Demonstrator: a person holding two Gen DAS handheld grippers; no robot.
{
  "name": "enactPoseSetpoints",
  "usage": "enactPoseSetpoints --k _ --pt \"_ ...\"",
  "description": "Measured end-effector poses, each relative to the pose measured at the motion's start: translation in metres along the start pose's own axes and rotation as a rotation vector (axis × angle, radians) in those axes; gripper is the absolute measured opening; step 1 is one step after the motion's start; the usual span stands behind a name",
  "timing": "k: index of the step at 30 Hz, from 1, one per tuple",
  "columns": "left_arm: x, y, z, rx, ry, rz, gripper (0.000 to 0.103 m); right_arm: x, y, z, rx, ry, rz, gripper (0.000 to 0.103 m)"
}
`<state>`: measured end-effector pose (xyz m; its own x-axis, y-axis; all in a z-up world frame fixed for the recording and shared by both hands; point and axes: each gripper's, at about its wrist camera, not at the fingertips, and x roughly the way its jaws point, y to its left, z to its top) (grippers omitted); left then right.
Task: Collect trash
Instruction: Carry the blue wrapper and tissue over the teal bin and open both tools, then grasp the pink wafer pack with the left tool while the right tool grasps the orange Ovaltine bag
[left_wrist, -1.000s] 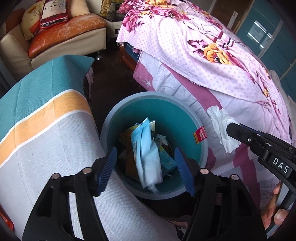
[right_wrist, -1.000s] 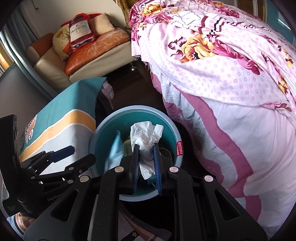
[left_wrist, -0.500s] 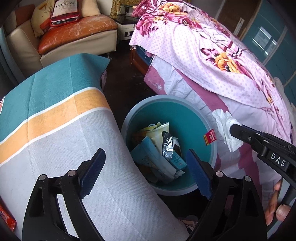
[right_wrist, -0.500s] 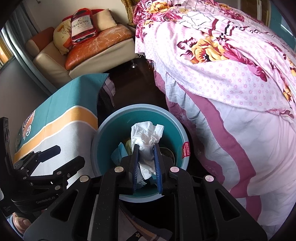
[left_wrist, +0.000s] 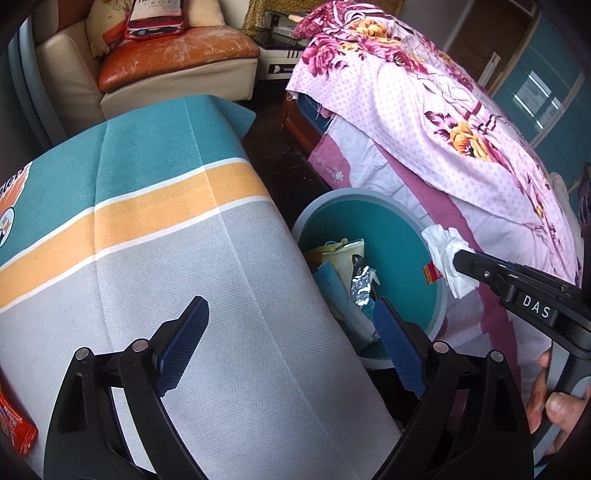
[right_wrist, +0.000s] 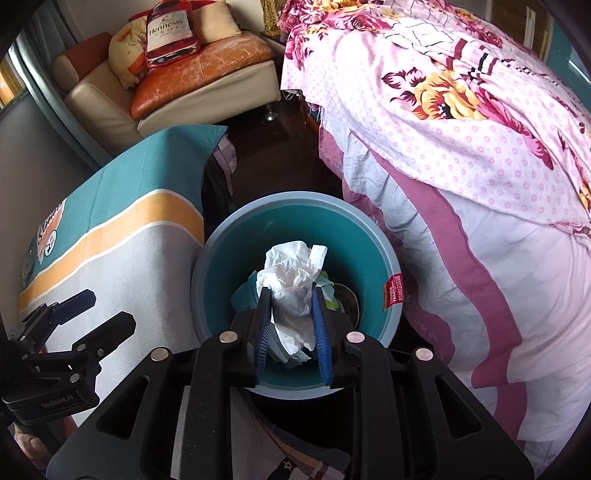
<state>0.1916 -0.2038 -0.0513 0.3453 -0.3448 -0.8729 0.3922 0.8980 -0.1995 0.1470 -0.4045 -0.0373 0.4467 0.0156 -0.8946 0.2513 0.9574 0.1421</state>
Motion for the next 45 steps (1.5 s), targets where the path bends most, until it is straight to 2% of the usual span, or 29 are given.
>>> enactPoseSetpoints --k 7,12,25,45 --pt "-0.005 0.02 -0.004 -0.04 0.002 -0.012 0.091 -0.004 0.009 0.0 -0.009 -0.001 -0.033 0.048" --pt "-0.013 0.03 -0.007 -0.057 -0.005 -0.019 0.091 -0.012 0.018 0.001 -0.02 -0.009 -0.045 0.07" --pt "-0.051 0.069 -0.028 -0.106 -0.05 -0.009 0.091 -0.032 0.069 -0.007 -0.099 -0.013 -0.034 0.074" --pt "-0.141 0.174 -0.095 -0.279 -0.156 0.044 0.093 -0.061 0.215 -0.052 -0.342 -0.006 0.045 0.076"
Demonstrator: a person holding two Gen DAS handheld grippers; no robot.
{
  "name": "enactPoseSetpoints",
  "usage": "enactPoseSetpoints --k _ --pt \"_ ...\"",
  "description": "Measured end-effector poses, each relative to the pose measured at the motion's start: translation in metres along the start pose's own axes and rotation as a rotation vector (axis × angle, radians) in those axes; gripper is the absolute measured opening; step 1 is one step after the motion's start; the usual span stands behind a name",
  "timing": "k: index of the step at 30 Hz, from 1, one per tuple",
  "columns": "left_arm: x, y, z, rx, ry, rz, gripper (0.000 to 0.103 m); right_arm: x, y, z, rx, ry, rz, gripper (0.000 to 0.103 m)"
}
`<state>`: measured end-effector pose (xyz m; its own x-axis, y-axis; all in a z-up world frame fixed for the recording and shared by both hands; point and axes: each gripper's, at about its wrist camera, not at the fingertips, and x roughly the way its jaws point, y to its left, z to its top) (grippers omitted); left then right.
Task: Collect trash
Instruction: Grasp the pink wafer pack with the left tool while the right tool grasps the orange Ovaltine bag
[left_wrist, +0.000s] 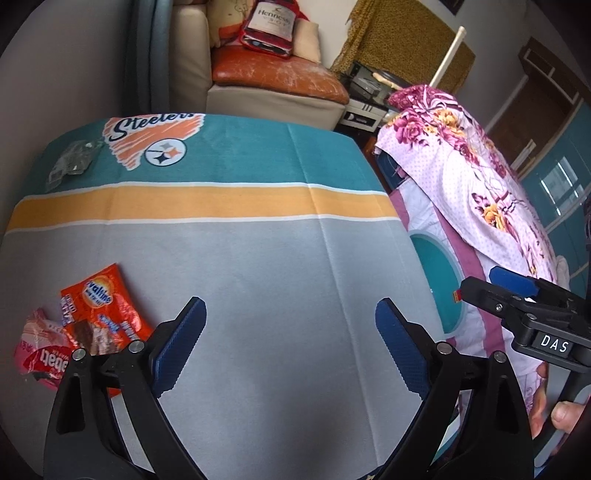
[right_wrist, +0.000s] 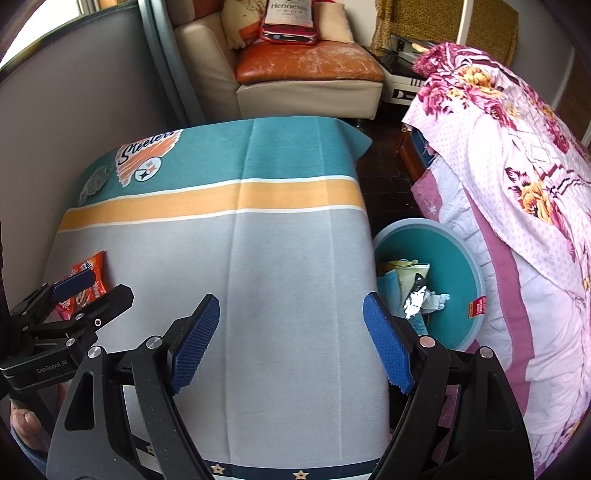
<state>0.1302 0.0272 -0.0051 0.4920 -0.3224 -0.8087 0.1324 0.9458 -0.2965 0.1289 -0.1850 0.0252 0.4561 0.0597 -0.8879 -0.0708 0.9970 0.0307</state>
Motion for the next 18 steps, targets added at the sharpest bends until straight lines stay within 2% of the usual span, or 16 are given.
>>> enactPoseSetpoints --k 14,18 --pt "-0.065 0.143 -0.031 -0.144 -0.054 0.139 0.093 0.043 0.151 -0.001 -0.253 0.12 0.188 0.077" --pt "-0.072 0.172 -0.042 -0.143 -0.048 0.172 0.093 0.063 0.186 -0.003 -0.315 0.175 0.248 0.077"
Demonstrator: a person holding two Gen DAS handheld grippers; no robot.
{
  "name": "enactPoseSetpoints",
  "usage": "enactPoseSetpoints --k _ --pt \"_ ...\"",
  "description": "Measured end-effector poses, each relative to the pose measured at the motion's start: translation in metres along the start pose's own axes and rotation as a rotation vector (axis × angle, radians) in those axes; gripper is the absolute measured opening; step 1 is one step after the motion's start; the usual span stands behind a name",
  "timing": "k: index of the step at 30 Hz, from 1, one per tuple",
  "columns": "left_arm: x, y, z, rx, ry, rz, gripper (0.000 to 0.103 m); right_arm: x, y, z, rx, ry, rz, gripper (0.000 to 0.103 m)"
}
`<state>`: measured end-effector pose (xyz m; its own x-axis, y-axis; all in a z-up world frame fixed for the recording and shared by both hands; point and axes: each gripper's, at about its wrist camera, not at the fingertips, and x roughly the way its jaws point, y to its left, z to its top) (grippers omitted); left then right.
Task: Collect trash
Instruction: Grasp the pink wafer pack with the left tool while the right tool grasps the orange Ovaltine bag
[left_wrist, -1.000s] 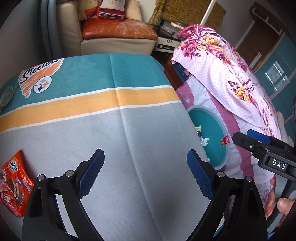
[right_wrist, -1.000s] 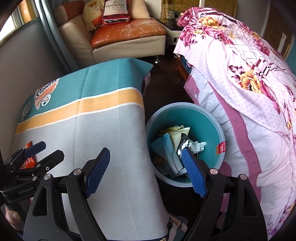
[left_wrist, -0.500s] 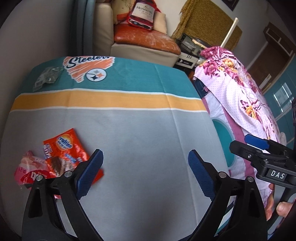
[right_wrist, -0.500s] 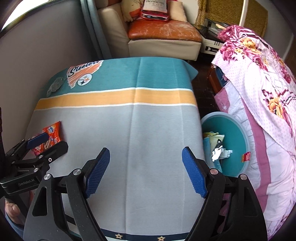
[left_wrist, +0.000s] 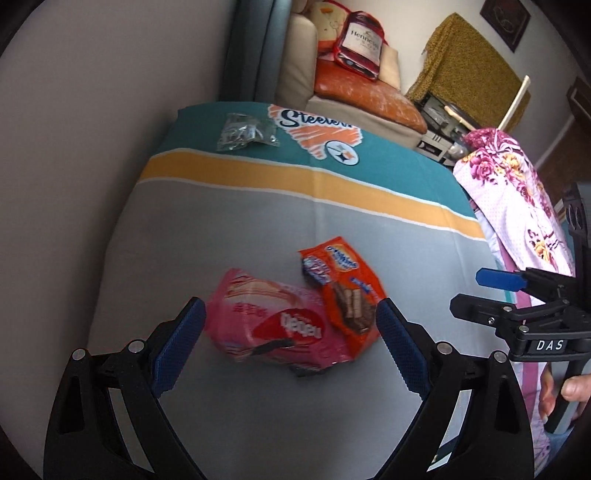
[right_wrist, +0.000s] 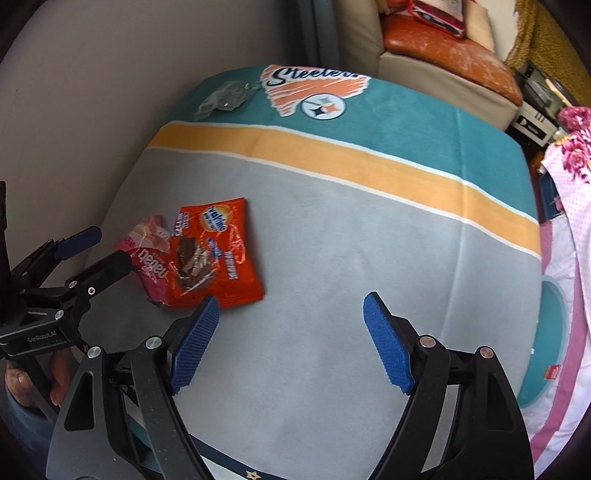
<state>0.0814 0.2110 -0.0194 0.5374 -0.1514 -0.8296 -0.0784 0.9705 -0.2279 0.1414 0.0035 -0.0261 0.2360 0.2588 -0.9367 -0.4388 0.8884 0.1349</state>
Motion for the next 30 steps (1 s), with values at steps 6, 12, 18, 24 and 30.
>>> enactPoseSetpoints --k 6,12,18,24,30 --pt "0.008 0.03 -0.006 -0.004 0.024 0.006 0.093 0.039 0.025 0.023 -0.043 0.072 0.079 0.077" --pt "0.021 0.041 -0.01 -0.006 0.06 0.026 0.093 0.07 0.032 0.039 -0.049 0.125 0.129 0.077" --pt "0.03 0.047 -0.013 -0.017 0.079 0.029 0.093 0.08 0.033 0.038 -0.052 0.143 0.166 0.038" --pt "0.034 0.042 -0.012 -0.015 0.085 0.02 0.093 0.063 0.021 0.034 -0.034 0.096 0.167 0.028" --pt "0.042 0.025 -0.008 0.002 0.082 -0.003 0.093 0.04 -0.006 0.025 0.003 0.063 0.124 0.028"
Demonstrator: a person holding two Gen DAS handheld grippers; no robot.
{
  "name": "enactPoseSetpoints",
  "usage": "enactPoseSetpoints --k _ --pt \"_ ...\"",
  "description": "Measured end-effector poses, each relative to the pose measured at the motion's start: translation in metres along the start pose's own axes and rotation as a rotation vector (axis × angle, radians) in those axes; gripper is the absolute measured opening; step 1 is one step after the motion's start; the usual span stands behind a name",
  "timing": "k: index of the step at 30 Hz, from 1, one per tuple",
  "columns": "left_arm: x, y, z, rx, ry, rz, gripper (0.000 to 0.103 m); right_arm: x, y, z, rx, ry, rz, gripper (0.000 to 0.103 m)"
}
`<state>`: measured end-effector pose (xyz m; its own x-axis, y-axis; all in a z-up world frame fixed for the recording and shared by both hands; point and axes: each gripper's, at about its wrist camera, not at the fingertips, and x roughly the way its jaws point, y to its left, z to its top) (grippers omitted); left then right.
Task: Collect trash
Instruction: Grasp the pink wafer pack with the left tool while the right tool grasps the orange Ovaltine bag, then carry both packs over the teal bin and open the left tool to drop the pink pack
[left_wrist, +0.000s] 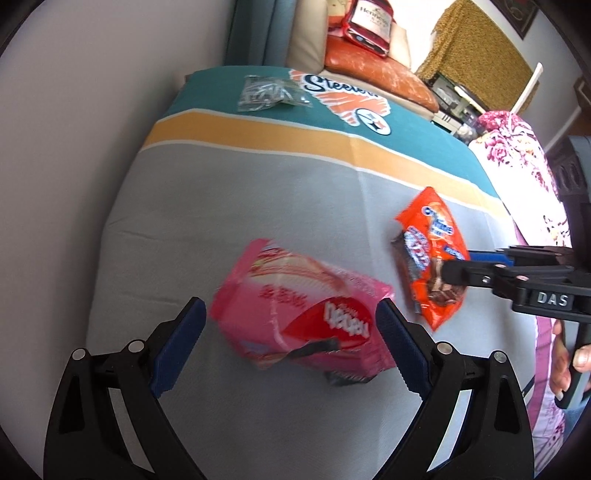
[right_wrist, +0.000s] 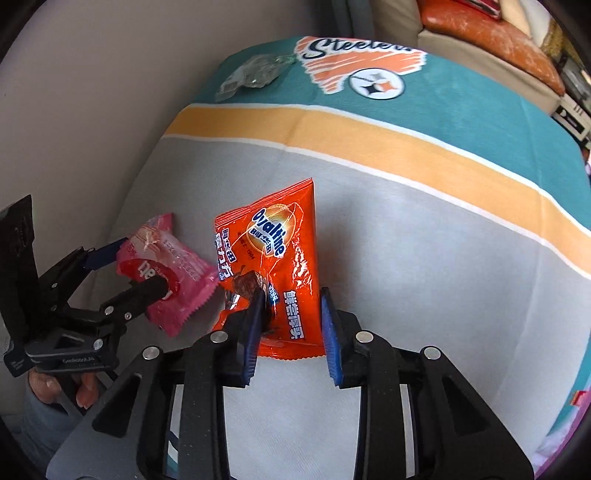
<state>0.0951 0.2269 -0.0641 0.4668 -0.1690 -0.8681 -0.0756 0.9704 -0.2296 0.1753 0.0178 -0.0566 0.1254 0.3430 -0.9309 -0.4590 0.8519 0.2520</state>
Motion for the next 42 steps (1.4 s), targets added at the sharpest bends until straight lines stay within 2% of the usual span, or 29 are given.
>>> enactPoseSetpoints --k 2,6,10,11,16,22,42 --pt "0.004 -0.004 0.002 -0.008 0.001 -0.005 0.091 -0.008 -0.007 -0.006 0.014 -0.012 -0.015 0.028" --pt "0.011 -0.01 0.006 -0.024 0.014 -0.01 0.06 -0.023 -0.021 -0.016 0.043 -0.038 -0.031 0.028" --pt "0.01 -0.018 0.008 -0.033 0.002 0.007 0.037 -0.039 -0.036 -0.027 0.062 -0.075 -0.048 0.028" --pt "0.01 -0.021 0.008 -0.032 0.003 0.009 0.028 -0.042 -0.039 -0.03 0.07 -0.084 -0.053 0.028" --pt "0.009 -0.044 0.01 -0.01 -0.014 0.022 0.016 -0.058 -0.058 -0.043 0.117 -0.126 -0.058 0.028" --pt "0.004 -0.086 0.015 0.046 -0.033 0.001 0.015 -0.085 -0.084 -0.063 0.172 -0.186 -0.07 0.028" --pt "0.019 -0.278 0.019 0.331 -0.012 -0.094 0.015 -0.164 -0.206 -0.138 0.407 -0.397 -0.116 0.028"
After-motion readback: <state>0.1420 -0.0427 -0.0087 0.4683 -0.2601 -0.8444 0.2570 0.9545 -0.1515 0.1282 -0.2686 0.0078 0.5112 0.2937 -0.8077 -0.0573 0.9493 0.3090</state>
